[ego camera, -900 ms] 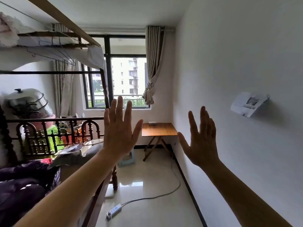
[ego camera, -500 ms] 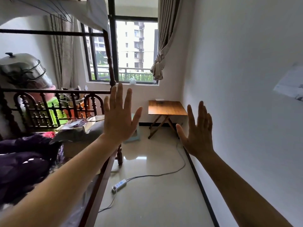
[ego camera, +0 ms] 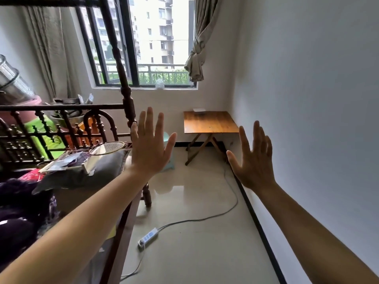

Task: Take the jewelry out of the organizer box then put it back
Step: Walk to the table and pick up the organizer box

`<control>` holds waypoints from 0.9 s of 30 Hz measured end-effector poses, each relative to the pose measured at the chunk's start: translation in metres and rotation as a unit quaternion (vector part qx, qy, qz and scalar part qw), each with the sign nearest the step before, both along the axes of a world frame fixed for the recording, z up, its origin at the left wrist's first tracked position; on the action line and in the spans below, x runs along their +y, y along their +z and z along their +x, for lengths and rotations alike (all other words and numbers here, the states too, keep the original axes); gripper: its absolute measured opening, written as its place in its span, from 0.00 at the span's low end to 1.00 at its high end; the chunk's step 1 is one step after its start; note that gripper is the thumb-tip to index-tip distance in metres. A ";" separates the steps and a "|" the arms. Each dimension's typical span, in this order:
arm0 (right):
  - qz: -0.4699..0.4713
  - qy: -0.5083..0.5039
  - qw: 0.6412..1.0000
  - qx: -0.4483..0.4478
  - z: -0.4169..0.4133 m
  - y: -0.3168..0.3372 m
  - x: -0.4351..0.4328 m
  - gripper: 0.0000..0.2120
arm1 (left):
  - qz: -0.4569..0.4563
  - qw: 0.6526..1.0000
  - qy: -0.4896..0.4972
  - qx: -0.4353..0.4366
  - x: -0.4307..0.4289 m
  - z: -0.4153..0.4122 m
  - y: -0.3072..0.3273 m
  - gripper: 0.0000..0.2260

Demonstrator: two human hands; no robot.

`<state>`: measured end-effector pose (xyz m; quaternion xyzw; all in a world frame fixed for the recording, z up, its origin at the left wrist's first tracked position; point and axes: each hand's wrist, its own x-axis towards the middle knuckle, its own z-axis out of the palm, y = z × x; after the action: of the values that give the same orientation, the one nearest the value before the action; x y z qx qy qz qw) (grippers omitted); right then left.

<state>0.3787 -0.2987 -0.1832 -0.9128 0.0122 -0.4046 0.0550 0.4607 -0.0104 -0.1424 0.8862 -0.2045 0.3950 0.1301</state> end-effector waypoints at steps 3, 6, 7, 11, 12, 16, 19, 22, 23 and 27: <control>0.022 0.002 1.000 0.011 0.064 -0.007 -0.027 0.38 | -0.010 1.000 0.009 0.015 -0.031 0.057 -0.008 0.31; 0.052 0.009 0.998 0.022 0.126 -0.005 -0.050 0.38 | -0.025 0.998 0.016 0.052 -0.055 0.111 -0.013 0.31; 0.048 0.023 0.998 0.023 0.148 -0.003 -0.056 0.38 | -0.015 0.998 0.015 0.056 -0.060 0.128 -0.015 0.31; 0.056 0.047 0.997 0.031 0.239 0.010 -0.068 0.38 | -0.010 0.998 0.027 0.048 -0.074 0.197 -0.009 0.31; 0.070 0.047 0.996 0.037 0.259 0.011 -0.067 0.38 | -0.015 0.998 0.031 0.053 -0.075 0.215 -0.007 0.31; 0.058 0.078 0.994 0.056 0.344 -0.002 -0.060 0.38 | -0.012 0.997 0.047 0.062 -0.074 0.295 -0.008 0.32; 0.032 0.098 0.992 0.071 0.417 -0.017 -0.059 0.38 | -0.038 0.996 0.052 0.068 -0.075 0.364 -0.015 0.33; 0.015 0.088 0.992 0.088 0.492 -0.027 -0.061 0.38 | -0.038 0.994 0.053 0.087 -0.079 0.436 -0.026 0.34; 0.019 0.082 0.992 0.096 0.516 -0.028 -0.062 0.38 | -0.040 0.993 0.052 0.099 -0.079 0.459 -0.027 0.34; 0.022 0.071 0.991 0.110 0.605 -0.026 -0.075 0.38 | -0.041 0.992 0.037 0.115 -0.084 0.554 -0.024 0.34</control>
<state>0.9833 -0.3733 -0.2095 -0.9487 -0.0376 -0.2968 0.1020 1.0145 -0.0946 -0.1662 0.9267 -0.1384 0.3028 0.1743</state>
